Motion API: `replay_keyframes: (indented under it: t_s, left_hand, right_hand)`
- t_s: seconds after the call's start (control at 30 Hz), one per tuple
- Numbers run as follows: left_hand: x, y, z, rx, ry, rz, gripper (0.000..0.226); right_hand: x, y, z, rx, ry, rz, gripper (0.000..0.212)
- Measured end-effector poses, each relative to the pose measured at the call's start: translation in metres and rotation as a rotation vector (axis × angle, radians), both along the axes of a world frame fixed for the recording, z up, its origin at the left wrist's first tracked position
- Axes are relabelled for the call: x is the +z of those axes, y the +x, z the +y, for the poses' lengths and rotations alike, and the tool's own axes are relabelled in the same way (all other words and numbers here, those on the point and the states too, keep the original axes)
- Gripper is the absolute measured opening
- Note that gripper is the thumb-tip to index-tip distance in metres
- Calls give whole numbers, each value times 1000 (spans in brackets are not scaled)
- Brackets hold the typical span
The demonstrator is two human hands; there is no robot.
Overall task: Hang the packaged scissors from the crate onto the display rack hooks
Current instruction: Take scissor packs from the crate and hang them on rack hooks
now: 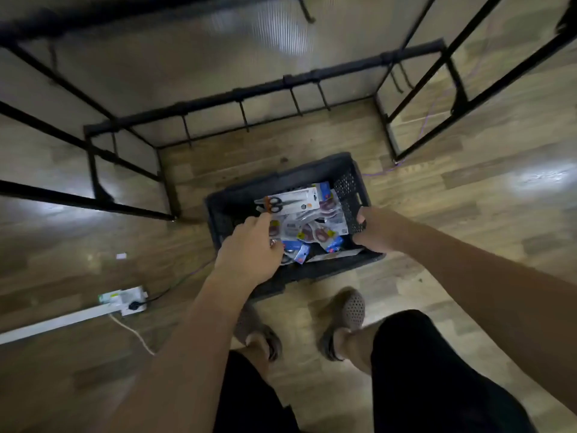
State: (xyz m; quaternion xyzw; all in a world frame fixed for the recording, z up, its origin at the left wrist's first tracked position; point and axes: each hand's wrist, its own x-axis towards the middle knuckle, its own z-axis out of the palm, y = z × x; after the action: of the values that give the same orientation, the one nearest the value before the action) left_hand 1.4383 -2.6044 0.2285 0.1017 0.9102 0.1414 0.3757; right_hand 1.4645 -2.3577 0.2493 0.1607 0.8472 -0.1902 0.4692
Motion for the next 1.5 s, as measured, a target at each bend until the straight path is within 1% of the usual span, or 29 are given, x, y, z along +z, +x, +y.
replay_keyframes:
  t_s: [0.1,0.2,0.27,0.3,0.33,0.37,0.4,0.43,0.47,0.5,0.57,0.67,0.7,0.77,0.8,0.83,0.87,0.9,0.93,1.0,1.03,1.1,1.13,1.2,1.23,1.33,1.37,1.43,1.5]
  left_hand:
    - [-133,-25,14,-55,-43,-66,47]
    - [-263,-63,34,-117,-67,-33,51]
    - [-339,-84,50,-175,-88,6,60]
    - [-375,-94,58,-201,-90,17,66]
    - [-407,-100,67,-219,-85,23,72]
    - [-435,-106,73,-219,-81,30,77]
    - [-463,-111,78,-217,-71,46,79]
    - [-486,-113,82,-222,-63,68,78]
    - [-508,-115,84,-234,-57,97,77]
    - [-525,-115,86,-254,-69,134,76]
    - [-548,-115,88,-276,-141,197,74]
    - [-550,-117,87,-251,-233,208,78]
    - [-544,-117,86,-236,-232,200,79]
    - [-524,-112,79,-180,-150,131,76]
    - [-513,-107,74,-143,-96,87,67]
    - [-499,-102,69,-106,-59,69,49]
    - [-486,-96,63,-65,-52,86,29]
    - [-472,-91,56,-16,-44,119,15]
    - [-457,-85,49,47,-11,154,13]
    - [-420,-71,33,225,90,147,32]
    - [-398,-62,25,311,136,115,37]
    - [-360,-42,5,455,225,34,33]
    - [-346,-31,-3,520,263,-7,31]
    - [-326,-19,-13,591,287,-47,30]
    - [-324,-19,-15,558,250,-23,30]
    - [-322,-33,-7,361,131,114,29]
    - [-322,-38,-4,321,114,157,29]
    - [-323,-42,-6,290,85,236,32]
    - [-320,-40,-13,270,38,275,33]
  right_hand:
    - [-154,-16,13,-39,14,-29,42]
    - [-311,-36,21,-127,-29,4,34]
    - [-397,-51,21,-289,-61,57,28]
    - [-433,-60,21,-365,-55,98,28]
    - [-467,-69,22,-419,-33,133,36]
    - [-496,-77,23,-436,8,169,49]
    - [-521,-85,26,-432,57,201,61]
    - [-541,-91,29,-407,106,229,69]
    - [-557,-95,32,-363,154,260,69]
    - [-568,-97,35,-311,194,291,65]
    - [-583,-98,41,-240,256,370,50]
    - [-589,-94,49,-207,250,455,25]
    - [-585,-93,50,-204,223,429,22]
    - [-572,-94,50,-184,188,358,27]
    - [-565,-95,48,-163,170,322,28]
    - [-559,-98,47,-123,153,271,25]
    - [-554,-101,45,-76,134,224,22]
    - [-552,-106,43,-17,103,186,20]
    - [-553,-112,41,31,55,165,22]
    - [-554,-121,37,107,-77,155,25]
    - [-551,-125,35,49,-175,116,21]
    - [-541,-129,29,-67,-326,-10,15]
    - [-541,-132,27,-88,-320,-51,16]
    - [-546,-137,20,-66,-280,-60,21]
    - [-550,-139,16,-33,-273,-55,25]
    - [-554,-134,3,50,-273,-9,59]
    - [-555,-131,2,48,-284,21,64]
    - [-556,-122,-1,94,-302,128,70]
    - [-556,-112,-8,233,-344,195,68]
